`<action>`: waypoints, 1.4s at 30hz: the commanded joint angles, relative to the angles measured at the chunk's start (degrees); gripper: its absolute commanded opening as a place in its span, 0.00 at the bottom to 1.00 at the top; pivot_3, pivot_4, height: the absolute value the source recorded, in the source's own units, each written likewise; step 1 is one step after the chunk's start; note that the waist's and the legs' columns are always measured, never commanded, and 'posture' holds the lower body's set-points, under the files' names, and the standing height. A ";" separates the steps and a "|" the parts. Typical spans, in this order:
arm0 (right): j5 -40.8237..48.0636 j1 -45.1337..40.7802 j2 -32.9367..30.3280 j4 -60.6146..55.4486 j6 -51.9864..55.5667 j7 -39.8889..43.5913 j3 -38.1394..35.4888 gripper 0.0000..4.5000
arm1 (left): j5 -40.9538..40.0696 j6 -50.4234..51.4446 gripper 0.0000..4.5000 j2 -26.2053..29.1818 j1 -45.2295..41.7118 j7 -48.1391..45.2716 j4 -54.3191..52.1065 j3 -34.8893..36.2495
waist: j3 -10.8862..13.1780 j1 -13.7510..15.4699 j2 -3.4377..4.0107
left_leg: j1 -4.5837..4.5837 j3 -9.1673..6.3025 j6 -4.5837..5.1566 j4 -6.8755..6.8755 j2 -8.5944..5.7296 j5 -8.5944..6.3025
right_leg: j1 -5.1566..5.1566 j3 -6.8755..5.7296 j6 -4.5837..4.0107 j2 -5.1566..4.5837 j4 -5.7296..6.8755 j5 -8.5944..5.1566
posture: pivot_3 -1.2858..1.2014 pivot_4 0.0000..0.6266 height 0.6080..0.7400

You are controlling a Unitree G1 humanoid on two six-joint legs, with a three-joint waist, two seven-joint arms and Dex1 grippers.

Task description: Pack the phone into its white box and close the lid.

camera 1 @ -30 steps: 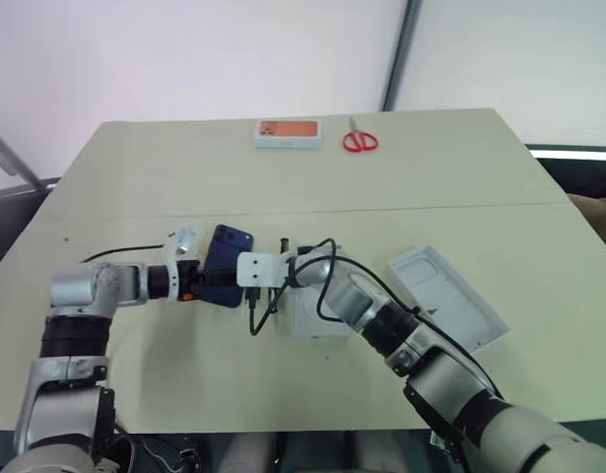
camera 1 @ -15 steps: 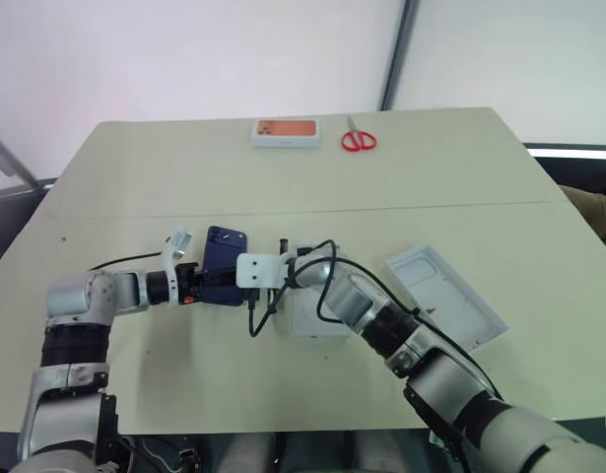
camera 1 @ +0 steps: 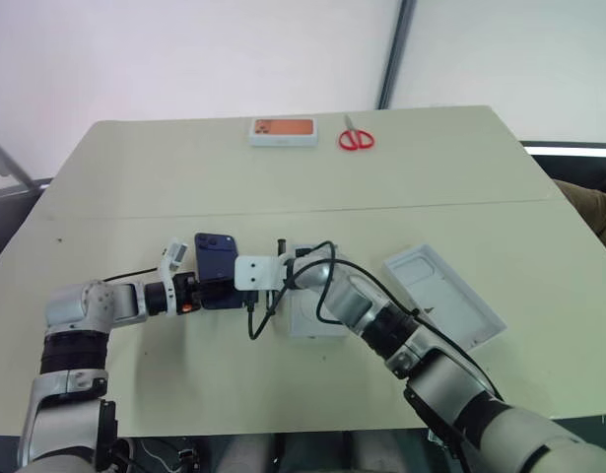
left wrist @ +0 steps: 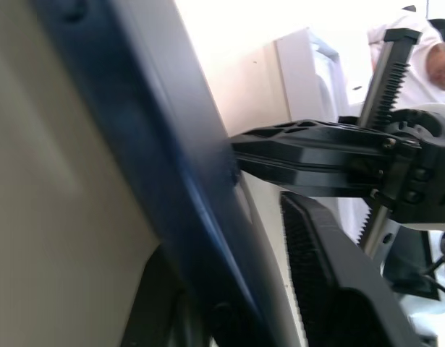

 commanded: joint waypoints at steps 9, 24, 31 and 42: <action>0.07 0.46 0.28 -0.82 -0.26 0.04 0.26 0.00 | -2.23 1.54 0.00 -1.45 0.75 2.09 -0.67 0.83 | 0.02 0.14 -0.04 | -0.01 -0.01 -0.03 0.00 0.01 0.02 | 0.00 -0.01 0.00 0.00 0.00 0.00 | 0.52 0.24 1.00; 24.08 3.77 -0.96 -17.28 14.17 11.39 -17.34 0.29 | -11.26 2.77 0.00 -6.97 1.78 9.79 -7.42 14.38 | 0.43 -0.02 -0.57 | -0.51 -0.03 -0.07 0.02 0.07 0.05 | -0.50 -0.02 -0.01 0.02 0.02 0.02 | 0.52 0.24 1.00; 28.21 8.35 -8.91 -29.72 17.39 16.66 -15.16 0.99 | -14.69 3.56 0.00 -7.63 1.96 11.66 -7.86 16.29 | 0.43 0.13 -0.58 | -0.76 0.01 -0.13 0.04 0.08 0.09 | -0.81 0.01 -0.02 0.03 0.11 0.03 | 0.52 0.24 1.00; 29.76 21.65 -30.67 -44.66 13.14 22.94 -14.63 0.99 | -16.01 1.15 0.00 -7.38 4.02 11.90 -12.23 14.57 | 0.62 0.18 -0.83 | -1.07 0.03 -0.09 0.18 0.15 0.06 | -0.75 -0.07 -0.03 -0.05 0.06 0.04 | 0.52 0.24 1.00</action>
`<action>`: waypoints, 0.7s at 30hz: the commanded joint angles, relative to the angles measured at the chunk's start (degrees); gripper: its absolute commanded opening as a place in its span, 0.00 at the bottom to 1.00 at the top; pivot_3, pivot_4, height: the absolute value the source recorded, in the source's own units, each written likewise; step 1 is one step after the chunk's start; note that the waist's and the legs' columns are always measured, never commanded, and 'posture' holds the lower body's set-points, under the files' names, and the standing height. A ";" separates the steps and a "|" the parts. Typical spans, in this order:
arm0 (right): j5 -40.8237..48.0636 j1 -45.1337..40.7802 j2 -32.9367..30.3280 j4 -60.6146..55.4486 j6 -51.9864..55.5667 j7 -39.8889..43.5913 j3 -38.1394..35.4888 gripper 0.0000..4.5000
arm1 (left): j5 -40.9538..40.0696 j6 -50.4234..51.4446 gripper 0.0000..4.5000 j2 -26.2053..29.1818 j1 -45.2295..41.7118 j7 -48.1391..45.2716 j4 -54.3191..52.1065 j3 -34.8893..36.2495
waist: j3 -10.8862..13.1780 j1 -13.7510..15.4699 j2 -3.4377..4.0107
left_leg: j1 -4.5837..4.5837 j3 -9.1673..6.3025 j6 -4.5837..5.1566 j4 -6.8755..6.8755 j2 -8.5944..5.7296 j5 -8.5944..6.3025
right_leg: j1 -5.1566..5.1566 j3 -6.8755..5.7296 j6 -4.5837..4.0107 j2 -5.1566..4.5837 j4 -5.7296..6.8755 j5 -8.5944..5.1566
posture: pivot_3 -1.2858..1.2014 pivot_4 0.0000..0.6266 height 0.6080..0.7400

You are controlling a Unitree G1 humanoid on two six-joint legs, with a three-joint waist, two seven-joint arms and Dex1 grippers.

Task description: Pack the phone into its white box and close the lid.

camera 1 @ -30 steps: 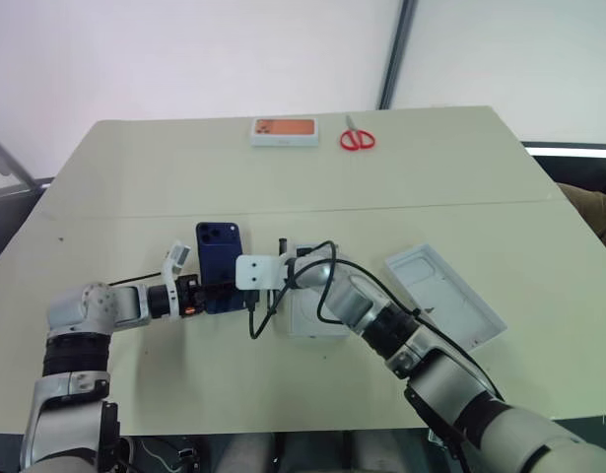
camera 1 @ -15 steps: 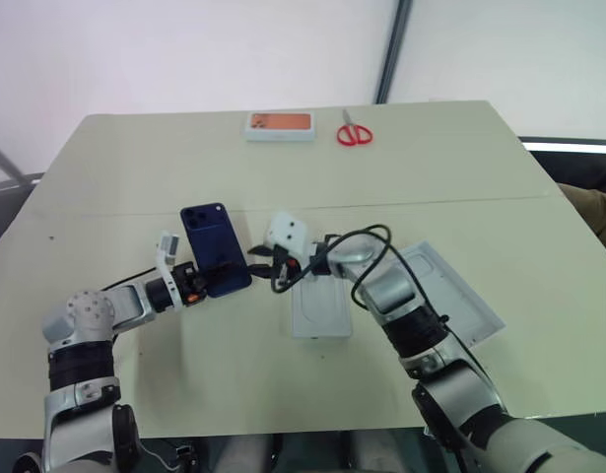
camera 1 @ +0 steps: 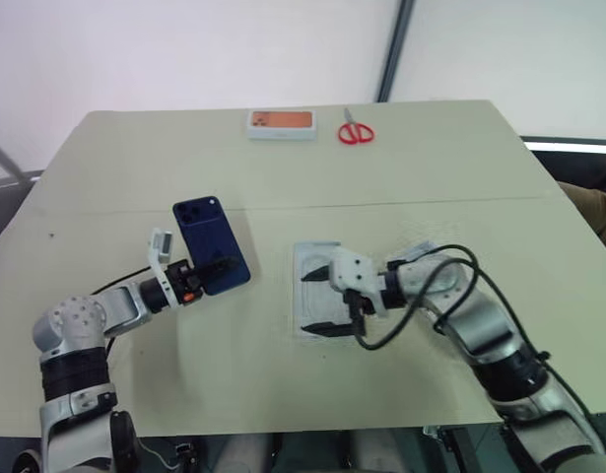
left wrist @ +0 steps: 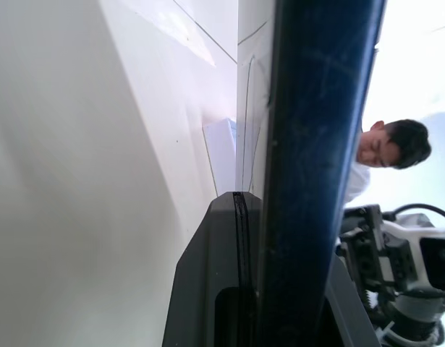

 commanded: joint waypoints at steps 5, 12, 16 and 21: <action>-4.47 5.23 -7.23 -0.91 -9.93 0.68 4.04 0.99 | -1.78 -1.61 0.00 0.22 -0.96 -0.87 -2.28 -1.51 | 0.16 0.45 -0.25 | -0.01 -0.01 0.03 0.13 -0.10 -0.01 | -0.03 -0.06 0.01 -0.03 -0.07 0.00 | 0.52 0.24 1.00; -6.81 5.41 -6.86 0.79 -11.21 -2.41 4.91 0.47 | -1.81 -2.22 0.00 0.34 -0.92 -0.61 -2.22 -2.88 | 0.19 0.45 -0.30 | -0.03 -0.02 0.03 0.11 -0.07 -0.01 | 0.05 -0.06 0.00 -0.03 -0.06 0.01 | 0.52 0.24 1.00; -6.80 5.29 -6.73 0.91 -11.07 -2.55 5.17 0.47 | -1.63 -2.44 0.00 0.11 -0.70 -0.30 -2.47 -3.44 | 0.20 0.47 -0.31 | -0.02 -0.03 0.03 0.16 -0.08 -0.01 | 0.04 -0.08 0.00 -0.02 -0.06 0.01 | 0.52 0.24 1.00; -7.28 4.83 -5.39 1.60 -10.29 -3.45 5.83 0.27 | -1.49 -2.93 0.00 0.12 -1.09 -0.04 -1.65 -3.93 | 0.20 0.47 -0.31 | -0.02 -0.04 0.04 0.17 -0.08 -0.01 | 0.05 -0.09 -0.01 -0.02 -0.06 0.01 | 0.52 0.24 1.00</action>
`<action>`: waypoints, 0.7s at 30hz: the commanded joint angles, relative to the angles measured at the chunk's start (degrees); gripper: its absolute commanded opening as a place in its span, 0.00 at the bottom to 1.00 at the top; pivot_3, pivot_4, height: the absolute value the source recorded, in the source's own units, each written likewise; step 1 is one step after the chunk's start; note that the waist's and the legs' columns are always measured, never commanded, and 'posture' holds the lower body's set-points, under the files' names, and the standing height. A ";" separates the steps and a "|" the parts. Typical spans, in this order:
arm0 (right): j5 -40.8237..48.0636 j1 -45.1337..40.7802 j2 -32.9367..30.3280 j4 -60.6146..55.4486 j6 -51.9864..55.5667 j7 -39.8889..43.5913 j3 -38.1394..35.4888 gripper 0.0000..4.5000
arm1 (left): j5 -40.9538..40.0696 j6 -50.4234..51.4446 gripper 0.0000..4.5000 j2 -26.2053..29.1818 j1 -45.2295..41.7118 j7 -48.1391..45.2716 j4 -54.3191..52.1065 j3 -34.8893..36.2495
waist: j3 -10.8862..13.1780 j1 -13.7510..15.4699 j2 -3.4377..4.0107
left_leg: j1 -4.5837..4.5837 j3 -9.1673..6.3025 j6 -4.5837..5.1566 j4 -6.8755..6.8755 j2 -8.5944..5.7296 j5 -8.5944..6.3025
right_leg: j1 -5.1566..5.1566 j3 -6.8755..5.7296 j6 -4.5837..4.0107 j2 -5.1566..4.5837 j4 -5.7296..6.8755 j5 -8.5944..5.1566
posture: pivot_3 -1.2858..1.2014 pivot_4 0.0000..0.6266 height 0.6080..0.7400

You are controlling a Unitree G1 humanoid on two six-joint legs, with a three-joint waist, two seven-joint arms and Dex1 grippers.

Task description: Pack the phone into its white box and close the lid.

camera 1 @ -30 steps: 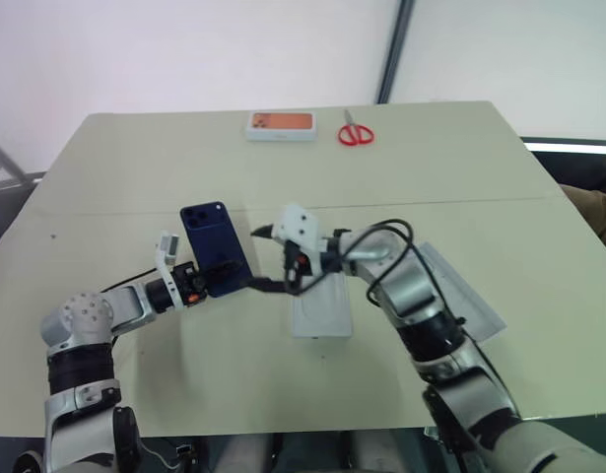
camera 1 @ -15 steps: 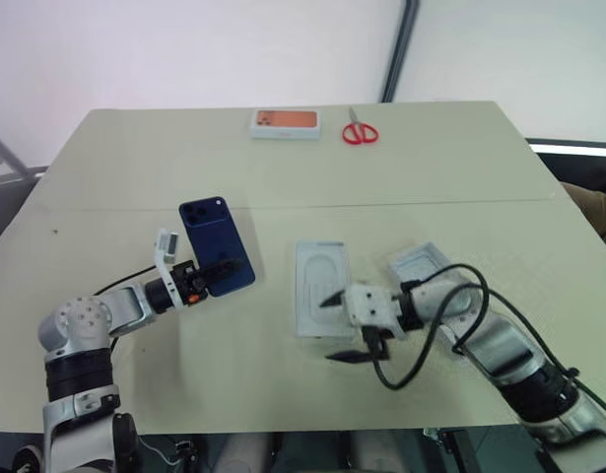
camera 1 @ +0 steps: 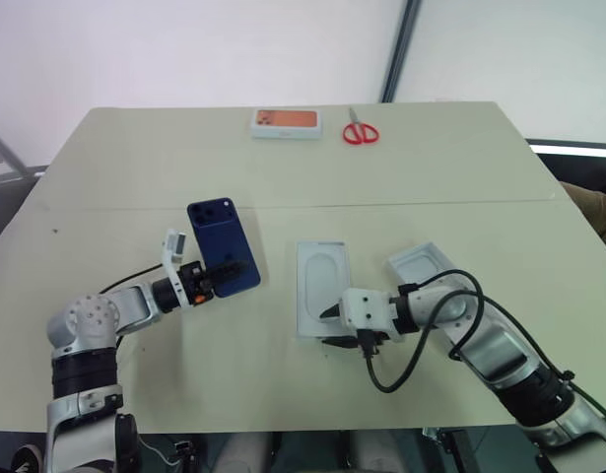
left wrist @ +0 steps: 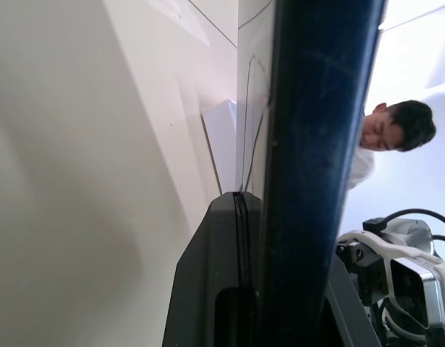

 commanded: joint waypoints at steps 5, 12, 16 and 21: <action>-1.62 -0.63 0.90 1.19 -0.38 -1.44 1.05 0.27 | -1.39 -0.64 0.00 0.80 -0.66 -0.28 -1.50 0.18 | 0.00 -0.08 0.00 | 0.02 0.00 0.00 -0.01 0.02 0.00 | 0.00 0.00 0.00 0.02 0.01 0.00 | 0.52 0.24 1.00; -2.53 -1.86 3.56 2.95 -0.90 -2.84 2.41 0.27 | -2.54 0.20 0.00 0.89 -1.19 0.39 -1.14 1.63 | -0.01 -0.35 -0.01 | 0.03 0.00 -0.01 0.00 0.04 0.00 | 0.01 0.00 -0.01 0.04 0.02 0.00 | 0.52 0.24 1.00; -3.07 -5.05 9.52 5.95 -0.10 -4.85 4.02 0.27 | -4.21 1.81 0.00 0.53 -2.88 1.69 -0.99 2.26 | -0.01 -0.57 -0.02 | 0.04 0.00 -0.04 -0.02 0.10 0.02 | 0.01 0.01 -0.03 0.10 0.05 0.02 | 0.52 0.24 1.00; -5.48 -9.17 15.00 11.98 1.35 -7.19 5.92 0.27 | -7.12 4.59 0.00 -0.23 -6.14 4.40 1.20 5.25 | -0.01 -0.36 -0.02 | 0.03 -0.01 -0.21 -0.01 0.09 0.12 | -0.09 0.03 -0.04 0.18 0.10 0.02 | 0.52 0.24 1.00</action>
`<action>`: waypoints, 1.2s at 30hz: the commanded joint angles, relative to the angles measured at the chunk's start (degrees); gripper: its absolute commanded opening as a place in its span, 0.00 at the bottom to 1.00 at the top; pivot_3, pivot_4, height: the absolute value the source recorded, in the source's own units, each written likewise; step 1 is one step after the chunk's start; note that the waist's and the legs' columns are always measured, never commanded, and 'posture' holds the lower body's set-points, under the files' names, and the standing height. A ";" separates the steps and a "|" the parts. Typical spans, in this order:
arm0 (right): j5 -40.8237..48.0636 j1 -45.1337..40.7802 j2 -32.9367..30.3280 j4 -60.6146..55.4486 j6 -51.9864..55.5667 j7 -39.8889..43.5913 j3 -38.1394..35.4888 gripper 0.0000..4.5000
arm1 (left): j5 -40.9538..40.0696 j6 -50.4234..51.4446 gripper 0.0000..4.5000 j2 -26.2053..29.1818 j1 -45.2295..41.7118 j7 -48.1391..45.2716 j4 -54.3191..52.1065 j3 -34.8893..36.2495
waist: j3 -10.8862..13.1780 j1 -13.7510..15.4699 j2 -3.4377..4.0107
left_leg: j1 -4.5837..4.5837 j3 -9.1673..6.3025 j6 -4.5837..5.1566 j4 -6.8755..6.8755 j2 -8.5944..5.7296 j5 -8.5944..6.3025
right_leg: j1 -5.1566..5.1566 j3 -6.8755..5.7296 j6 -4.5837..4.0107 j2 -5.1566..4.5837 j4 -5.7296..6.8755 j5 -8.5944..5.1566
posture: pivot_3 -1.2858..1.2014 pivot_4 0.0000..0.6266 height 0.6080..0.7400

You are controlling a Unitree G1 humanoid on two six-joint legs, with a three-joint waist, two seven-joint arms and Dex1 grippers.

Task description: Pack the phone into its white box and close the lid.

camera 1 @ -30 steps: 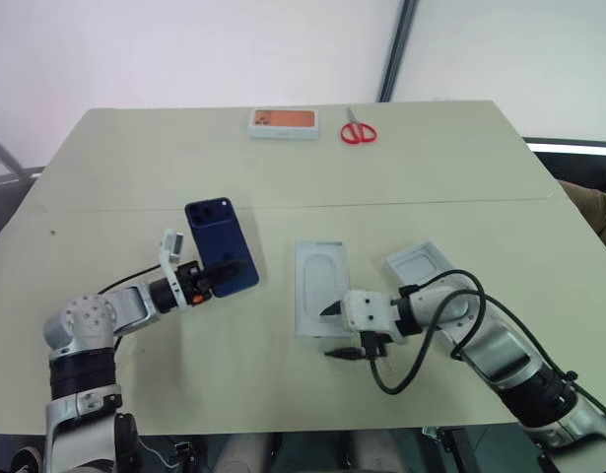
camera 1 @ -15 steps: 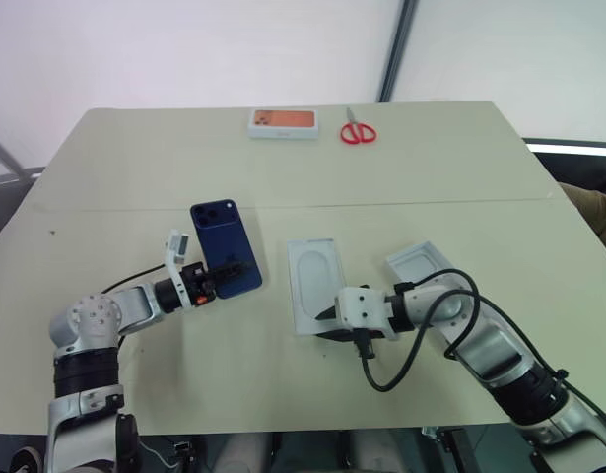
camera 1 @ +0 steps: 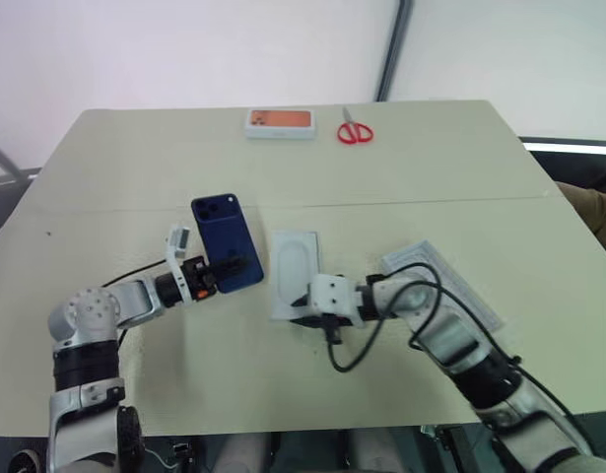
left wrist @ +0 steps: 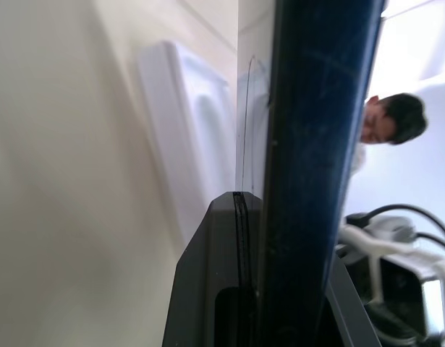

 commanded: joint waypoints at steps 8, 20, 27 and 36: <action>-1.57 -4.46 5.16 6.07 2.11 -1.90 2.04 0.27 | -3.38 1.36 0.00 0.69 -2.36 2.14 -0.67 3.10 | 0.00 -0.13 0.00 | 0.02 0.00 -0.05 0.01 0.00 0.03 | -0.01 0.03 0.00 0.02 0.07 0.00 | 0.52 0.24 1.00; -0.63 -5.88 1.44 1.50 5.29 0.94 0.93 0.67 | -2.89 0.73 0.00 0.39 -0.33 1.38 -1.97 1.19 | 0.00 0.29 0.00 | 0.01 -0.01 0.03 0.05 -0.08 -0.01 | -0.09 0.02 0.00 -0.04 0.08 0.00 | 0.52 0.24 1.00; 2.67 -4.94 -1.28 -1.43 6.16 4.48 -0.01 0.67 | -3.17 0.77 0.00 0.54 -0.55 1.37 -1.44 0.71 | 0.00 0.16 -0.01 | 0.00 0.00 0.04 0.03 -0.07 -0.02 | -0.02 0.02 0.00 -0.05 0.08 0.00 | 0.52 0.24 1.00; 9.62 -7.90 -1.10 -0.34 8.91 2.97 -9.10 0.67 | -4.72 5.09 0.00 -1.87 0.25 2.46 -3.47 -1.54 | 0.00 0.30 -0.01 | -0.03 0.01 0.04 0.02 -0.07 -0.02 | 0.02 0.04 0.00 -0.06 0.10 0.00 | 0.52 0.24 1.00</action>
